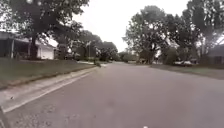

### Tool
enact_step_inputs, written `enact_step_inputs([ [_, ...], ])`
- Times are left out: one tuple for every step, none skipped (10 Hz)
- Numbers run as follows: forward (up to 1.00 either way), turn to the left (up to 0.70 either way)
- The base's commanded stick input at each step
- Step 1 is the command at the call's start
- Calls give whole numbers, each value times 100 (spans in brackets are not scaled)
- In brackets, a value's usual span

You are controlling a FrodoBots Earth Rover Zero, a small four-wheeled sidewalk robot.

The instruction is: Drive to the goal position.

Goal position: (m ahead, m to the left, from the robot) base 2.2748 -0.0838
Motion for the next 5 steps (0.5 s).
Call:
enact_step_inputs([
  [70, 0],
  [70, 0],
  [70, 0],
  [70, 0],
  [70, 0],
])
